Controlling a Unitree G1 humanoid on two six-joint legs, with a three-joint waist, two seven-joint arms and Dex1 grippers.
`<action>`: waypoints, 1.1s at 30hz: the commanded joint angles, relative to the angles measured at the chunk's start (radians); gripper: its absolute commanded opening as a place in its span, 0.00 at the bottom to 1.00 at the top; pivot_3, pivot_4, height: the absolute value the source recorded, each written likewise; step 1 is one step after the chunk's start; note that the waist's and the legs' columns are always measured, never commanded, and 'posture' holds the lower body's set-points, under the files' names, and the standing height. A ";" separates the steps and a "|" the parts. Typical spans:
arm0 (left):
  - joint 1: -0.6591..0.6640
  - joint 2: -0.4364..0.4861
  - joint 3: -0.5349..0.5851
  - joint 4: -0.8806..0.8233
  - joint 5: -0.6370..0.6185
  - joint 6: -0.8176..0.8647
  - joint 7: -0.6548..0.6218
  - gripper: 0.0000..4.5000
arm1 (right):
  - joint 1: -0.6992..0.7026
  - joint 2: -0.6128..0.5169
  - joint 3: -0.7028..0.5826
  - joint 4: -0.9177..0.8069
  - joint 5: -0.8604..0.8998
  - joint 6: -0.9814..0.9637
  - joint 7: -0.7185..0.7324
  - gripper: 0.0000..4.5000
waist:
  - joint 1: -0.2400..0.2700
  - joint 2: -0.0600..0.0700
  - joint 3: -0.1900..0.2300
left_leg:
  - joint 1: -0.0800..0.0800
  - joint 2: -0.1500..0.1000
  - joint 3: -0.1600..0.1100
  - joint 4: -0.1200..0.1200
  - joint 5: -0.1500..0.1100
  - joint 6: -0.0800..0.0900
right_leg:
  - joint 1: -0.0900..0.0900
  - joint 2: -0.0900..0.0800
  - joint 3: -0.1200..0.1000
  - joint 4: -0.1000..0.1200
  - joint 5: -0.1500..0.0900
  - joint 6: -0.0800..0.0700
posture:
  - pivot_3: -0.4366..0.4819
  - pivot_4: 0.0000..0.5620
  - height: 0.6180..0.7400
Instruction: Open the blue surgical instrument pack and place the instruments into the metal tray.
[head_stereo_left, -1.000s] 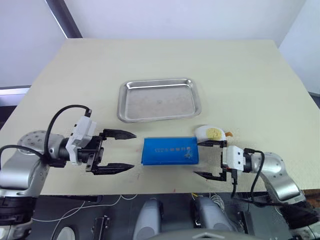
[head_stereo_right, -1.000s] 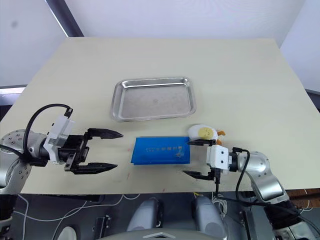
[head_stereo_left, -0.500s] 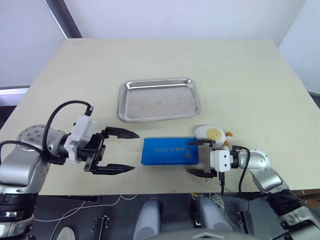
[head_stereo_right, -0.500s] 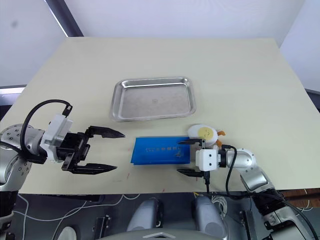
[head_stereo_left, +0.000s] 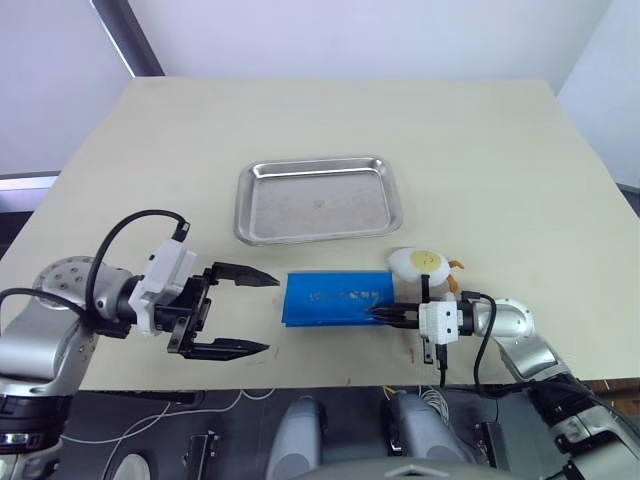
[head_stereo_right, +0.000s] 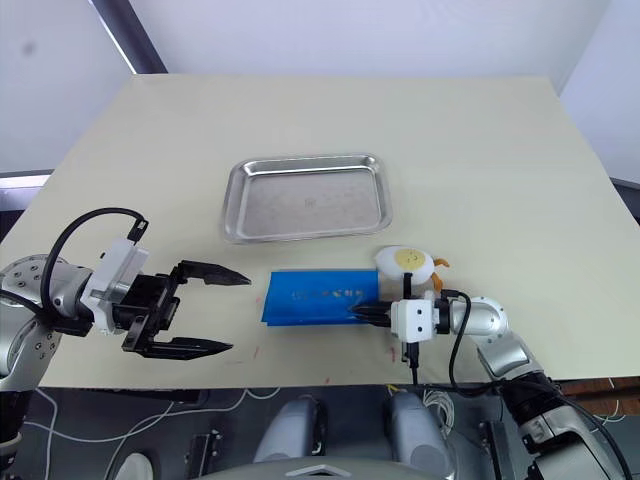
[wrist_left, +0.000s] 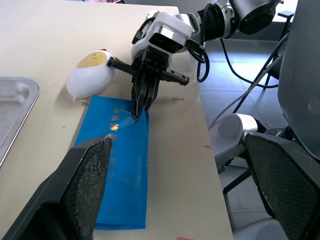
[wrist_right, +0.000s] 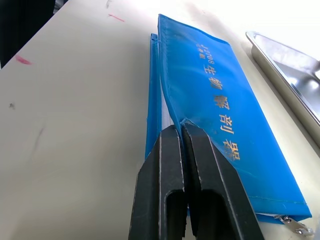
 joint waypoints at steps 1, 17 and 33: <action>-0.002 0.004 0.020 -0.023 -0.020 -0.013 -0.013 1.00 | -0.006 -0.022 -0.013 -0.043 0.038 -0.004 0.010 0.01 | 0.000 0.000 0.000 | 0.000 0.000 0.000 0.000 0.000 0.000 | 0.000 0.000 0.000 0.000 0.000 0.000 | 0.48 0.27 1.00; 0.012 -0.028 0.025 -0.028 -0.021 -0.035 0.010 1.00 | -0.070 -0.258 -0.087 -0.497 0.525 0.939 0.105 0.01 | 0.002 0.002 0.001 | -0.001 0.000 -0.002 0.000 0.000 0.000 | 0.000 0.000 -0.001 0.000 0.000 0.000 | 0.48 0.27 1.00; -0.076 -0.109 -0.002 0.145 0.035 -0.096 0.060 1.00 | -0.286 -0.165 -0.086 -0.241 0.410 0.963 0.150 0.01 | 0.000 0.002 0.002 | -0.002 0.000 -0.003 0.000 0.000 0.000 | 0.000 0.000 -0.003 0.000 0.000 0.000 | 0.48 0.27 1.00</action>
